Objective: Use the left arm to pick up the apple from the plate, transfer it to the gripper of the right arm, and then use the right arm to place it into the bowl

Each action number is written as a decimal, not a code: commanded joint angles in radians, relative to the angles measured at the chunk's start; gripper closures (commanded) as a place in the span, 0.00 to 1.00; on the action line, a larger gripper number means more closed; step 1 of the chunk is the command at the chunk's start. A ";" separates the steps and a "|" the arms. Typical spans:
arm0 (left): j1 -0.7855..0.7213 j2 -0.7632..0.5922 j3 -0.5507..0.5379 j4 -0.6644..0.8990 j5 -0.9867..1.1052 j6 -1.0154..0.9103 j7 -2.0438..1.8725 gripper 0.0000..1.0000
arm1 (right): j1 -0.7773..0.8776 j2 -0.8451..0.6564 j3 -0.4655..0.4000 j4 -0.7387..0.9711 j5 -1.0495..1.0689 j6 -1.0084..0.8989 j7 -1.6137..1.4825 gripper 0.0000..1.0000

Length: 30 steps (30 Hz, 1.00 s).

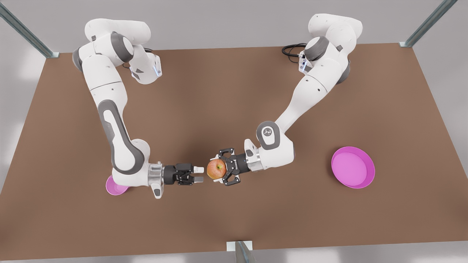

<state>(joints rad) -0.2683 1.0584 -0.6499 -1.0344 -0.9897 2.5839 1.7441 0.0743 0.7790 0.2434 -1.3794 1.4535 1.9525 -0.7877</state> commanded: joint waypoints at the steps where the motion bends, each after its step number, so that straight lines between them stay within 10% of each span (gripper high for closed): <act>1: 0.000 -0.001 -0.001 0.001 -0.001 0.001 0.276 0.12 | 0.007 -0.001 0.000 0.002 0.005 0.017 -0.174 0.00; 30: 0.000 0.000 0.001 0.001 -0.001 0.001 0.278 0.12 | 0.082 -0.003 0.033 -0.023 0.045 0.175 -0.239 0.00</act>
<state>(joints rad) -0.2695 1.0606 -0.6489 -1.0343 -0.9932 2.5896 1.9763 0.1565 0.7775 0.2752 -1.4022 1.4956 2.1096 -0.9577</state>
